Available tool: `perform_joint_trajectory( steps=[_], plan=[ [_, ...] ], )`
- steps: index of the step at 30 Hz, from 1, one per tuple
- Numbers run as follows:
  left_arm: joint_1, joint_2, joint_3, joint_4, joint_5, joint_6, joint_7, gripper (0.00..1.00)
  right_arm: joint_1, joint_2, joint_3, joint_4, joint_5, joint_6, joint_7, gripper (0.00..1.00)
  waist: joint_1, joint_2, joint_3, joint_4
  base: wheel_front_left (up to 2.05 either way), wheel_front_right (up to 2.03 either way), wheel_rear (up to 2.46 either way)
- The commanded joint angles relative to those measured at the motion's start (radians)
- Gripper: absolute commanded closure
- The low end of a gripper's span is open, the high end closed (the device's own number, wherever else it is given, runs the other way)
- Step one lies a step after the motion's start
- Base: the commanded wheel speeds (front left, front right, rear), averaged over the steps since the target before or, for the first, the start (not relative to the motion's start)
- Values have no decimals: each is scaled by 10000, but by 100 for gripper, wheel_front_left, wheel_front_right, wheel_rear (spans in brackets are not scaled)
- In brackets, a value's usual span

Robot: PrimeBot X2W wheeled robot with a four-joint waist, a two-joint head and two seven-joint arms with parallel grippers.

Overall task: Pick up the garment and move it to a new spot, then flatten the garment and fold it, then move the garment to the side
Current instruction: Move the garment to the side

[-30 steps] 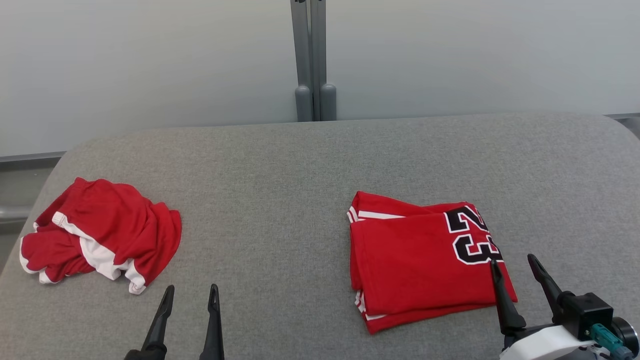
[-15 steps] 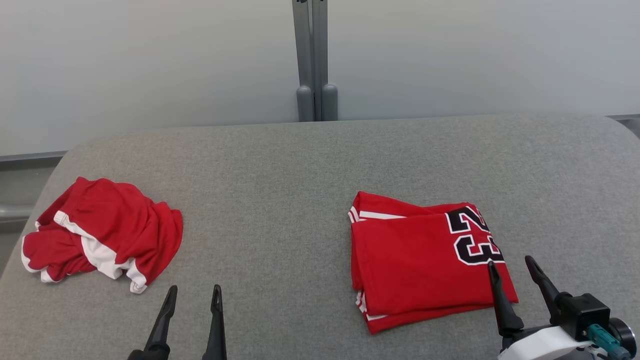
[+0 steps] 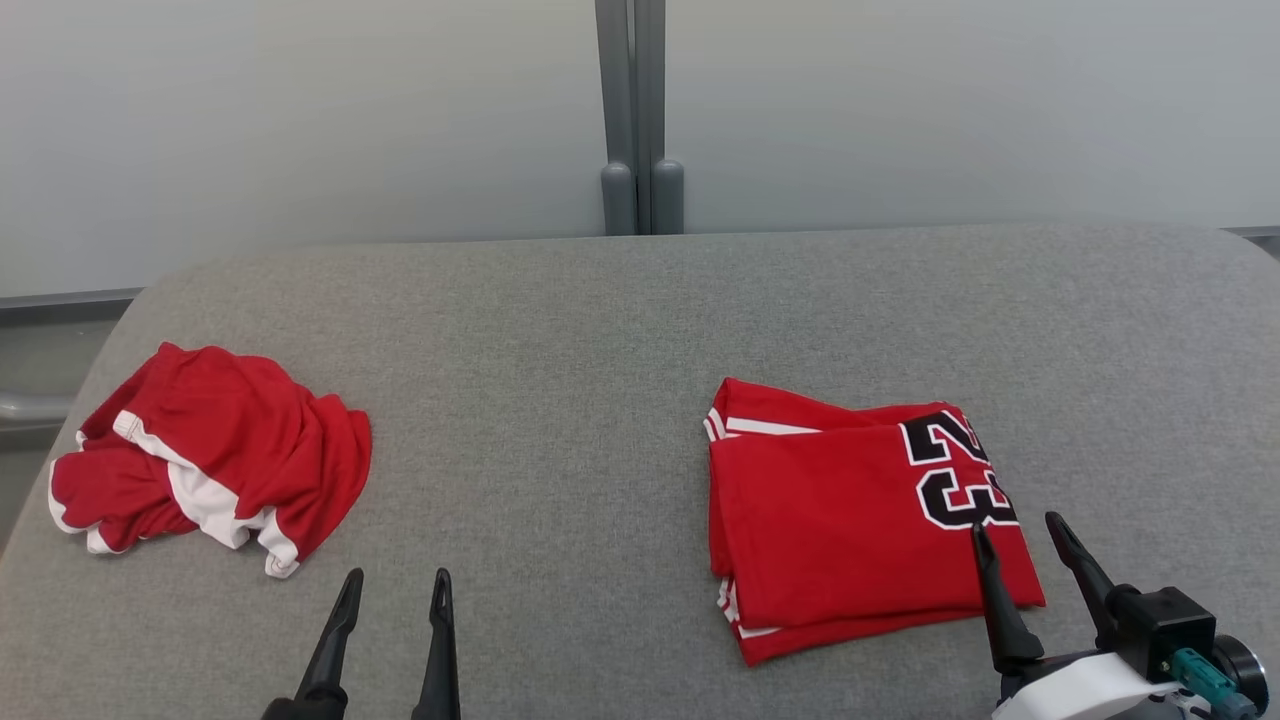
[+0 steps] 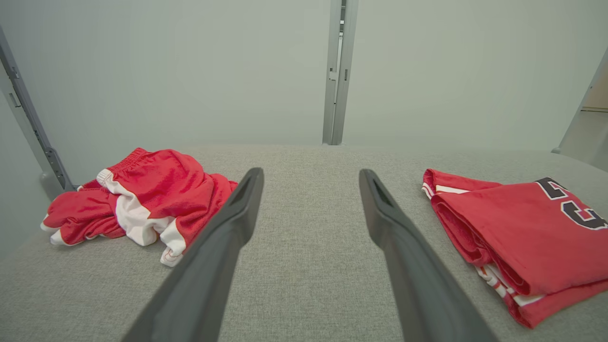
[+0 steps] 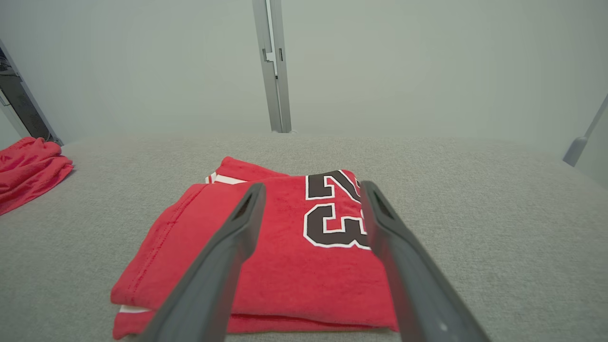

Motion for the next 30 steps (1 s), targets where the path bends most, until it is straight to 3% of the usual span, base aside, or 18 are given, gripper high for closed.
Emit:
perform_joint_trajectory(
  steps=[1, 12, 16, 20, 30],
  plan=[
    [-153, 14, -15, -54, 23, -12, 1, 0, -60, -27, 9, 59, 78, -20, -28, 0, 0, -1, 108, 64, 0, 0, 0],
    [-401, 14, -297, -201, 12, -147, 2, 0, -1035, -616, 235, 1037, 1582, -19, -26, 0, 0, -1, 872, 187, 0, 0, 0],
    [-749, 14, -349, -306, 149, -275, 1, 0, -2060, -1485, 852, 2159, 3073, -20, -23, 0, 0, -1, 1498, 182, 0, 0, 0],
    [-1089, 14, -380, -400, 238, -406, 1, 0, -3101, -2468, 1757, 2757, 4956, -19, 689, 0, 0, -1, 2087, 230, 0, 0, 0],
    [-1608, 14, -508, -498, 313, -548, 1, 0, -4240, -4221, 3482, 2568, 8409, -17, 2865, 0, 0, -1, 2982, 429, 0, 0, 0]
  ],
)
